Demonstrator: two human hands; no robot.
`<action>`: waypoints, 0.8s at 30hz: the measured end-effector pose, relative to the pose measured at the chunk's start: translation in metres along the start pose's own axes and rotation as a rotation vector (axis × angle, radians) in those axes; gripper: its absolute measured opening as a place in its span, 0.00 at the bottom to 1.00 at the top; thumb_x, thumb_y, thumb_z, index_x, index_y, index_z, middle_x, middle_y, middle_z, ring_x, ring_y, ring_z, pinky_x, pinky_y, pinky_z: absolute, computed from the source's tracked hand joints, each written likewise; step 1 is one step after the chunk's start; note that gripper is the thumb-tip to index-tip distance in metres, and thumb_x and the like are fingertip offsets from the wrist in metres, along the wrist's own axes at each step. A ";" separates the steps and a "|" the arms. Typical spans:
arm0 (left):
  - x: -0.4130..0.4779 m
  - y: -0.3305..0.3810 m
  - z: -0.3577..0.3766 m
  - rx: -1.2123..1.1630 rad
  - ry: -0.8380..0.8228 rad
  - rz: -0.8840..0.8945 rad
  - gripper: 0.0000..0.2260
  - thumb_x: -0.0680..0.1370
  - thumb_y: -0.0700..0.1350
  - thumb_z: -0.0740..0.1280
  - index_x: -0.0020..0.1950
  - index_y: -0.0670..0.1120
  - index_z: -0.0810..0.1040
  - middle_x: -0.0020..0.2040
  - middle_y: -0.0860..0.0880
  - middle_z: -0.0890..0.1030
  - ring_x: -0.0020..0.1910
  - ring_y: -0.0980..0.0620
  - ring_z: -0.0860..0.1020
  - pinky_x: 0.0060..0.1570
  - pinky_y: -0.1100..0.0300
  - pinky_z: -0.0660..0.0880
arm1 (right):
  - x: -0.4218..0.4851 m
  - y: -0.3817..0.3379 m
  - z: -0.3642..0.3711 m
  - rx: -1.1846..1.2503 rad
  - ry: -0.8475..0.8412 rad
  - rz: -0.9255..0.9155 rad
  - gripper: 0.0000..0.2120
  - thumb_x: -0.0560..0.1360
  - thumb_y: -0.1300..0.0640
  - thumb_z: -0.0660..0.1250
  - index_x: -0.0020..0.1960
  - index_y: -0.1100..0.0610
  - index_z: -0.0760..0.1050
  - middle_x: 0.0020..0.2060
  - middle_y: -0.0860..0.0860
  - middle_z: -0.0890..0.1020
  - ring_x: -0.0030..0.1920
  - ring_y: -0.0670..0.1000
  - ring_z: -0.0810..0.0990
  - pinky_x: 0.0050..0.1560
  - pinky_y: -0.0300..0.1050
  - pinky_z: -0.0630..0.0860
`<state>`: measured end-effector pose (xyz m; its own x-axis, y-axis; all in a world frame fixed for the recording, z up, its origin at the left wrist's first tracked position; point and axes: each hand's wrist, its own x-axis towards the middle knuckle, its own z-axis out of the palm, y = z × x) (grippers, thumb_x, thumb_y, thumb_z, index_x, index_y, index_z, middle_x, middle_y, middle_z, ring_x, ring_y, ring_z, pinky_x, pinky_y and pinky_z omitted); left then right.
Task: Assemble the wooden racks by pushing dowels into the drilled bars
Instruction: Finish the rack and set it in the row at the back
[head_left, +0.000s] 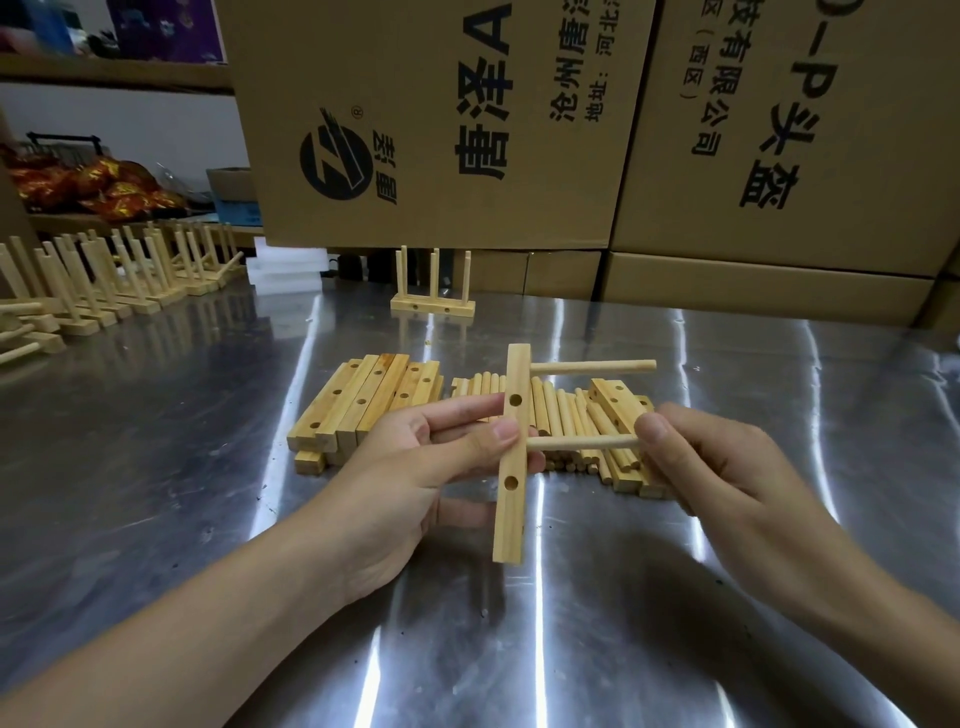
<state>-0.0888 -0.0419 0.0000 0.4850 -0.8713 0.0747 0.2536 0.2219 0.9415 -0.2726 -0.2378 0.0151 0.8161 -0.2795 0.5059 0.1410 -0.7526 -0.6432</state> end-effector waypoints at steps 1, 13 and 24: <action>0.000 0.000 0.000 0.000 0.005 -0.005 0.25 0.76 0.43 0.76 0.73 0.44 0.76 0.60 0.40 0.87 0.61 0.42 0.86 0.40 0.50 0.86 | 0.000 0.000 0.000 -0.026 0.010 -0.013 0.24 0.84 0.37 0.57 0.43 0.55 0.73 0.32 0.48 0.70 0.33 0.45 0.67 0.34 0.38 0.64; -0.005 -0.007 0.005 0.082 0.074 0.138 0.24 0.74 0.43 0.77 0.70 0.48 0.78 0.58 0.43 0.88 0.58 0.42 0.87 0.41 0.51 0.86 | -0.001 0.000 0.015 0.103 -0.035 0.222 0.26 0.82 0.35 0.56 0.37 0.55 0.67 0.30 0.48 0.63 0.31 0.47 0.61 0.35 0.52 0.59; -0.005 0.000 0.006 0.025 -0.008 0.084 0.26 0.77 0.42 0.75 0.74 0.45 0.74 0.60 0.40 0.86 0.60 0.40 0.86 0.41 0.51 0.86 | -0.003 -0.002 0.013 0.026 0.070 -0.010 0.23 0.84 0.36 0.56 0.40 0.53 0.70 0.32 0.47 0.70 0.33 0.45 0.66 0.34 0.46 0.63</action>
<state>-0.0963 -0.0406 0.0015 0.4972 -0.8535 0.1561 0.1911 0.2832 0.9398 -0.2679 -0.2275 0.0076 0.7738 -0.3135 0.5504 0.1641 -0.7401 -0.6522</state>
